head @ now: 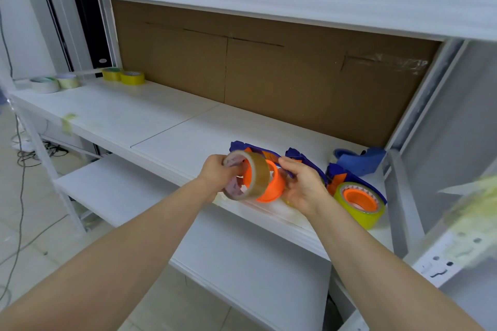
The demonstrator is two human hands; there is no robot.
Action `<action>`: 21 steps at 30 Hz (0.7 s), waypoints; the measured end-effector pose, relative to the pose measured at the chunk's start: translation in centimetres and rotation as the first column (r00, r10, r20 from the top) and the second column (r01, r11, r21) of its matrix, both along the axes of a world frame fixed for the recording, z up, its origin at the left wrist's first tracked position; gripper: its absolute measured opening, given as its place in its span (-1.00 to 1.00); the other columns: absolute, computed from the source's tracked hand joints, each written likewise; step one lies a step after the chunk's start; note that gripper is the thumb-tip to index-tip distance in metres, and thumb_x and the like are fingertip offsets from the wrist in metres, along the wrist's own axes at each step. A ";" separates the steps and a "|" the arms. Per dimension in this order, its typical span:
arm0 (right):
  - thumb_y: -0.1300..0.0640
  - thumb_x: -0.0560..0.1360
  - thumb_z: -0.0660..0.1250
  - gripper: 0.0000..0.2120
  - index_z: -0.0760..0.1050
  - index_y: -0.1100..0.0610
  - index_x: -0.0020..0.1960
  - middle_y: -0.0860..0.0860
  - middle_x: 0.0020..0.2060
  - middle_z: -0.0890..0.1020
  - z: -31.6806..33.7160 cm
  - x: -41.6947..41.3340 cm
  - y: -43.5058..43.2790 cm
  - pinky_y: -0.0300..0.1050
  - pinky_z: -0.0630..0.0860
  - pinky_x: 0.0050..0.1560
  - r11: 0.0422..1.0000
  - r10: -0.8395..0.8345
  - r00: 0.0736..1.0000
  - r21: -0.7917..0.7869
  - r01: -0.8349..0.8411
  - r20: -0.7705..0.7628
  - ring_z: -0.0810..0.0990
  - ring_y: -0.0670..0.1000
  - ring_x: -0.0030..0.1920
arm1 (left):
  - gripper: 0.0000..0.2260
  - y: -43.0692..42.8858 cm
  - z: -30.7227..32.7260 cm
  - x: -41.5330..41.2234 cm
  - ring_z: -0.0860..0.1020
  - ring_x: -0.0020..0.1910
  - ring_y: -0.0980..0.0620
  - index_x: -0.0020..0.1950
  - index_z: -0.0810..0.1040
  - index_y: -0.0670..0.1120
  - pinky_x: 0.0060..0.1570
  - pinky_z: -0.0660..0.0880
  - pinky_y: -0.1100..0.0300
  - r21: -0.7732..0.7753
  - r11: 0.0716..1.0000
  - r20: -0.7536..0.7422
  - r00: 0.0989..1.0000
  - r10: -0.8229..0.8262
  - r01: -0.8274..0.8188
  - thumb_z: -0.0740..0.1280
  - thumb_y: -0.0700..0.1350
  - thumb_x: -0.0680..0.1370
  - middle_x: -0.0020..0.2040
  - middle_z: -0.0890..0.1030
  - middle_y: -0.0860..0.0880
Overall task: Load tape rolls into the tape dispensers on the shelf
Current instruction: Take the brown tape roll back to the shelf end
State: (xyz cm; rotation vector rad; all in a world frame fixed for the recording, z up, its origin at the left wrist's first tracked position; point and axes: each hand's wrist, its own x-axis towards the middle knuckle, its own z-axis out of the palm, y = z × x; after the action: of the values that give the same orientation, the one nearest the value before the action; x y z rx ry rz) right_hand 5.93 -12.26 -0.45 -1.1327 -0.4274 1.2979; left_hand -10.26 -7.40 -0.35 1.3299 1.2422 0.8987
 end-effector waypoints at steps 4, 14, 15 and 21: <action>0.31 0.39 0.42 -0.70 0.54 0.20 0.12 0.16 0.07 0.62 -0.4 0.6 0.1 0.10 0.53 0.17 0.996 -0.089 0.992 0.019 0.091 -0.085 0.59 0.12 0.08 | -0.87 0.5 0.3 -0.6 0.56 -0.32 -0.03 0.08 0.47 -0.21 -0.34 0.58 0.15 -0.164 0.982 0.175 0.978 0.118 -0.089 0.30 -0.21 0.56 -0.23 0.57 -0.13; 0.36 0.27 0.51 -0.37 0.47 0.10 0.29 0.04 0.21 0.51 -0.8 0.2 0.2 -0.02 0.51 0.17 0.997 -0.065 0.902 0.067 0.040 0.428 0.49 0.09 0.22 | -0.83 1.8 -0.2 -2.0 0.59 -0.19 -0.14 0.14 0.43 -0.22 -0.14 0.59 -0.05 -0.346 0.927 0.318 0.912 0.258 -0.141 0.26 -0.26 0.56 -0.15 0.59 -0.21; 0.37 0.28 0.51 -0.33 0.42 0.08 0.33 0.00 0.21 0.49 -0.7 0.0 0.0 -0.10 0.51 0.12 0.998 -0.042 0.844 0.063 0.010 0.535 0.46 0.05 0.22 | -0.84 1.8 -0.3 -2.0 0.59 -0.19 -0.14 0.14 0.43 -0.22 -0.10 0.58 -0.07 -0.352 0.925 0.319 0.911 0.262 -0.142 0.26 -0.26 0.56 -0.15 0.59 -0.22; 0.31 0.35 0.48 -0.18 0.16 0.07 0.49 0.02 0.34 0.33 -1.5 -1.9 0.3 -0.30 0.34 0.11 0.980 0.058 0.269 -0.003 -0.199 0.961 0.36 0.01 0.32 | -0.89 1.9 -0.9 -2.3 0.56 -0.25 -0.12 0.08 0.45 -0.24 -0.25 0.61 -0.04 -0.397 0.905 0.350 0.886 0.303 -0.152 0.22 -0.25 0.58 -0.20 0.54 -0.21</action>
State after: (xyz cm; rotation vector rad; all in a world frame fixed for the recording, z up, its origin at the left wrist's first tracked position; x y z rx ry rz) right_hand 4.07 -11.91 -1.91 -1.7432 -1.5375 0.4973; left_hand -12.53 -5.54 -1.22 0.6655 1.1776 0.9963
